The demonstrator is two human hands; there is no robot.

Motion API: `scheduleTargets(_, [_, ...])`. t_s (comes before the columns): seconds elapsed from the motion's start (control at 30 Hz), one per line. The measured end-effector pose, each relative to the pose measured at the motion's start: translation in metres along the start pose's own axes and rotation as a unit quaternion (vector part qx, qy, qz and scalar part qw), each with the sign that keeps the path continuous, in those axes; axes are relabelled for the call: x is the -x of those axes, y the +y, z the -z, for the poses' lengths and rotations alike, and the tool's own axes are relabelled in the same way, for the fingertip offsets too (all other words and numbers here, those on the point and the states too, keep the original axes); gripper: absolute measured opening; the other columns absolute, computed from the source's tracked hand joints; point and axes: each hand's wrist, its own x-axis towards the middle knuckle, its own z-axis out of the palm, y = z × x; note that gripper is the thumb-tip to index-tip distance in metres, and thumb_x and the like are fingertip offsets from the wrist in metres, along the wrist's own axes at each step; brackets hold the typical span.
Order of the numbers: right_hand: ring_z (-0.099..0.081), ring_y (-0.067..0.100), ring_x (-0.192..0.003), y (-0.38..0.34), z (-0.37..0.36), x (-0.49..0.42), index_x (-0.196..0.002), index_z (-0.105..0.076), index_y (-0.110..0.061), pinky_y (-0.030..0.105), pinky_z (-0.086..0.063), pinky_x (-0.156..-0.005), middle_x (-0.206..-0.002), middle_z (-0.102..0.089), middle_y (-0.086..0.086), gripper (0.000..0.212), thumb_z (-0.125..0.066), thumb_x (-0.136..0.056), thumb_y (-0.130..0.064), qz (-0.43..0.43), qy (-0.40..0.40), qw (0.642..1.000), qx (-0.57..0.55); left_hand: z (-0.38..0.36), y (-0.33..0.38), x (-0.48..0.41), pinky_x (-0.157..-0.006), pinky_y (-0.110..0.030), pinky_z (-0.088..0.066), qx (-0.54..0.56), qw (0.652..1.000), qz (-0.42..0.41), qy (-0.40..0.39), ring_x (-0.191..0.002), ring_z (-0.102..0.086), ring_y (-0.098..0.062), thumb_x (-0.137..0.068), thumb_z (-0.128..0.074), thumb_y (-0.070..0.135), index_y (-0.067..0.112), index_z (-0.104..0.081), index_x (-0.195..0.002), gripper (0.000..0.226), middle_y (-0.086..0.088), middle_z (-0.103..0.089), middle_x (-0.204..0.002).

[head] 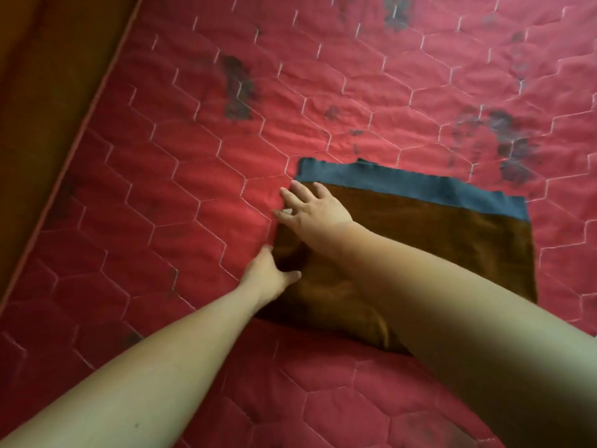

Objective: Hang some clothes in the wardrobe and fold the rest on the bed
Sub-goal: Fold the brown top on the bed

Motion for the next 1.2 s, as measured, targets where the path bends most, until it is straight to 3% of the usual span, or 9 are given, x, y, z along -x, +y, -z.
scheduleTargets(0.13, [0.0,0.029,-0.157,-0.009,0.011,-0.018,-0.153,-0.037,-0.032,0.064,0.003,-0.121,-0.166,-0.023,0.005,0.046,-0.032,-0.108,-0.033,0.061,-0.072,0.99,0.105,0.007,-0.001,0.0,-0.092,-0.038,-0.055,0.084,0.989,-0.047,-0.111,-0.095,-0.071,-0.016,-0.078,-0.084,0.028,0.022,-0.07,-0.106,0.032,0.003,-0.075,-0.1])
scheduleTargets(0.3, [-0.049,0.022,-0.126,0.013,0.017,0.012,-0.122,-0.06,-0.025,0.046,-0.021,-0.118,-0.123,-0.065,-0.007,0.029,-0.037,-0.105,-0.027,0.082,-0.022,0.993,0.082,0.008,0.026,0.023,-0.082,-0.02,-0.055,0.186,0.957,-0.061,-0.214,-0.094,-0.07,-0.003,-0.079,-0.084,0.019,0.029,-0.064,-0.109,0.037,0.009,-0.075,-0.102])
scheduleTargets(0.63, [-0.06,0.027,-0.103,0.137,-0.005,0.185,-0.1,-0.068,-0.023,0.04,-0.046,-0.087,-0.101,-0.064,0.0,0.028,-0.039,-0.097,-0.021,0.074,0.106,0.988,0.088,-0.1,0.173,0.107,-0.087,-0.042,-0.061,0.224,0.924,-0.125,-0.283,-0.103,-0.069,-0.015,-0.078,-0.08,0.018,0.026,-0.051,-0.128,0.058,-0.001,-0.069,-0.116])
scheduleTargets(0.77, [-0.05,0.031,-0.125,0.182,-0.044,0.257,-0.112,-0.062,-0.02,0.045,-0.041,-0.101,-0.118,-0.059,0.003,0.041,-0.024,-0.099,-0.021,-0.007,0.028,0.997,0.077,-0.169,0.221,0.13,-0.08,-0.04,-0.062,0.204,0.916,-0.118,-0.324,-0.102,-0.069,-0.023,-0.078,-0.078,0.026,0.026,-0.047,-0.13,0.061,-0.005,-0.066,-0.118])
scheduleTargets(0.87, [-0.025,0.03,-0.148,0.193,-0.096,0.291,-0.129,-0.059,-0.03,0.05,-0.028,-0.116,-0.145,-0.045,0.001,0.034,-0.04,-0.101,-0.029,-0.122,-0.117,0.986,-0.007,-0.196,0.219,0.12,-0.101,-0.035,-0.049,-0.016,0.92,-0.223,-0.322,-0.118,-0.057,-0.021,-0.084,-0.073,0.034,0.027,-0.041,-0.146,0.07,-0.005,-0.057,-0.132])
scheduleTargets(0.93, [-0.023,0.034,-0.148,0.186,-0.131,0.303,-0.137,-0.054,-0.031,0.053,-0.034,-0.114,-0.152,-0.035,0.005,0.04,-0.052,-0.097,-0.031,-0.239,-0.144,0.944,-0.175,-0.199,0.199,0.11,-0.112,-0.038,-0.037,-0.174,0.917,-0.301,-0.198,-0.133,-0.043,-0.024,-0.088,-0.066,0.038,0.031,-0.041,-0.148,0.065,-0.003,-0.045,-0.141])
scheduleTargets(1.03, [-0.042,0.045,-0.134,0.167,-0.166,0.303,-0.152,-0.03,-0.029,0.053,-0.041,-0.11,-0.147,-0.035,0.018,0.067,-0.062,-0.094,-0.039,-0.417,-0.07,0.781,-0.459,-0.198,0.167,0.098,-0.12,-0.049,-0.021,-0.236,0.93,-0.281,0.015,-0.149,-0.015,-0.027,-0.087,-0.066,0.045,0.043,-0.027,-0.149,0.074,-0.005,-0.014,-0.156])
scheduleTargets(1.1, [-0.048,0.042,-0.13,0.151,-0.178,0.296,-0.157,-0.012,-0.028,0.051,-0.04,-0.112,-0.146,-0.04,0.02,0.087,-0.069,-0.092,-0.041,-0.457,-0.049,0.688,-0.562,-0.191,0.152,0.091,-0.119,-0.053,-0.026,-0.129,0.98,-0.152,0.021,-0.147,-0.016,-0.032,-0.083,-0.074,0.046,0.053,-0.013,-0.149,0.09,-0.004,-0.001,-0.158])
scheduleTargets(1.2, [-0.056,0.041,-0.123,0.128,-0.188,0.285,-0.156,-0.006,-0.026,0.05,-0.044,-0.107,-0.14,-0.054,0.021,0.086,-0.065,-0.095,-0.036,-0.477,-0.034,0.664,-0.575,-0.188,0.143,0.085,-0.1,-0.039,-0.046,0.018,0.997,-0.069,-0.039,-0.121,-0.045,-0.026,-0.086,-0.074,0.027,0.061,-0.007,-0.147,0.097,-0.006,-0.025,-0.146])
